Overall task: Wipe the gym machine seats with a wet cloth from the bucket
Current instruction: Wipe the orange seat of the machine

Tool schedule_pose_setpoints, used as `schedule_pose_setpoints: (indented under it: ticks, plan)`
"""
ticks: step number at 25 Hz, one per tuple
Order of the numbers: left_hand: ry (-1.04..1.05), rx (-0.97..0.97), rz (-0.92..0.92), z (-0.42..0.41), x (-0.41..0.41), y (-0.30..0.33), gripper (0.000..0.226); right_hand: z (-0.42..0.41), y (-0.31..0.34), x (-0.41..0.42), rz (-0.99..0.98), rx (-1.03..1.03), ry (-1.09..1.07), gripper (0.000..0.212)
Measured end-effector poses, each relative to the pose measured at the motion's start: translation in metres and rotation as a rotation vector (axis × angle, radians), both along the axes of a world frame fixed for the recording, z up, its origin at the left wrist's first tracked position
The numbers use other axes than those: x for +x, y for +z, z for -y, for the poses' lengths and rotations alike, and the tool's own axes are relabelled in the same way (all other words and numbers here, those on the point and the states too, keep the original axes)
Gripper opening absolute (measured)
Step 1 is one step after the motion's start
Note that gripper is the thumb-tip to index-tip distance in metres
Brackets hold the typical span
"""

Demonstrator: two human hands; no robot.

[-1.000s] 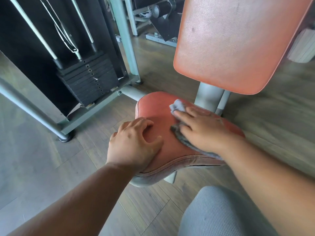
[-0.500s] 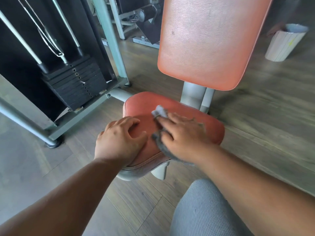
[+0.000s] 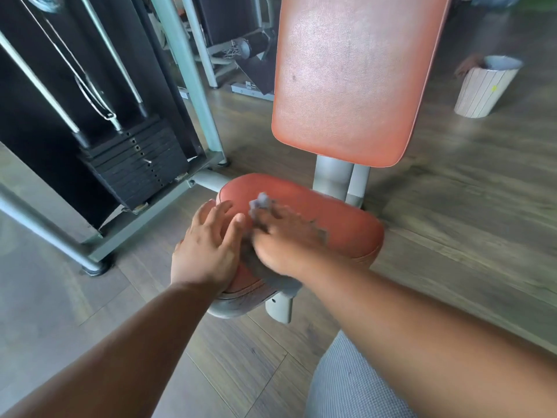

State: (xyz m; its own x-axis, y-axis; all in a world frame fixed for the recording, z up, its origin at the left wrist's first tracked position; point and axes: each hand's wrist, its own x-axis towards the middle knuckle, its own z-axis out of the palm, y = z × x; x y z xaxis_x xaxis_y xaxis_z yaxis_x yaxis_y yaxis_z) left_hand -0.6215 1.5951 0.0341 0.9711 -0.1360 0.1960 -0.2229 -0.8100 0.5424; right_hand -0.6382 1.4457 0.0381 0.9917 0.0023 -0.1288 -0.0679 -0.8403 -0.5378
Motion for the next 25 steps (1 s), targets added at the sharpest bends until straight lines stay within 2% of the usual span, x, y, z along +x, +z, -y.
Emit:
schedule_pose_setpoints:
  ticks: [2,3,4,5,7,8,9,11,14,17,20,25]
  plan:
    - [-0.053,-0.122,0.054,-0.002,-0.005,0.003,0.066,-0.015,0.016,-0.005,-0.052,0.469,0.071,0.061]
    - [-0.08,-0.138,0.084,-0.005,-0.01,0.006,0.064,-0.006,0.021,-0.009,-0.028,0.633,0.048,0.06]
    - [-0.1,-0.096,0.126,-0.008,-0.013,0.007,0.06,0.011,0.023,-0.014,0.041,0.65,0.012,0.056]
    - [-0.119,0.005,0.184,-0.009,-0.016,0.01,0.056,0.032,0.02,-0.018,0.092,0.507,-0.033,0.048]
    - [-0.174,0.282,0.249,-0.001,-0.02,0.018,0.052,0.073,0.006,-0.025,0.166,-0.045,-0.113,0.038]
    - [-0.213,0.392,0.188,0.011,-0.02,0.022,0.055,0.087,-0.003,-0.026,0.192,-0.214,-0.083,0.037]
    - [-0.248,0.466,0.081,0.026,-0.019,0.025,0.06,0.094,-0.012,-0.023,0.189,-0.28,-0.026,0.038]
    - [-0.277,0.561,-0.079,0.054,-0.018,0.022,0.066,0.096,-0.026,-0.017,0.152,-0.275,0.017,0.045]
    - [-0.282,0.646,-0.09,0.054,-0.029,0.014,0.067,0.102,-0.031,-0.014,0.16,-0.259,-0.006,0.049]
    - [-0.21,0.604,-0.08,0.014,-0.039,0.02,0.069,0.104,-0.034,-0.015,0.154,-0.262,-0.031,0.05]
    - [-0.137,0.533,-0.236,-0.008,-0.006,0.021,0.071,0.101,-0.035,-0.014,0.158,-0.266,-0.038,0.05]
    - [-0.018,0.564,-0.367,0.026,0.054,0.015,0.072,0.102,-0.034,-0.014,0.173,-0.271,-0.022,0.05]
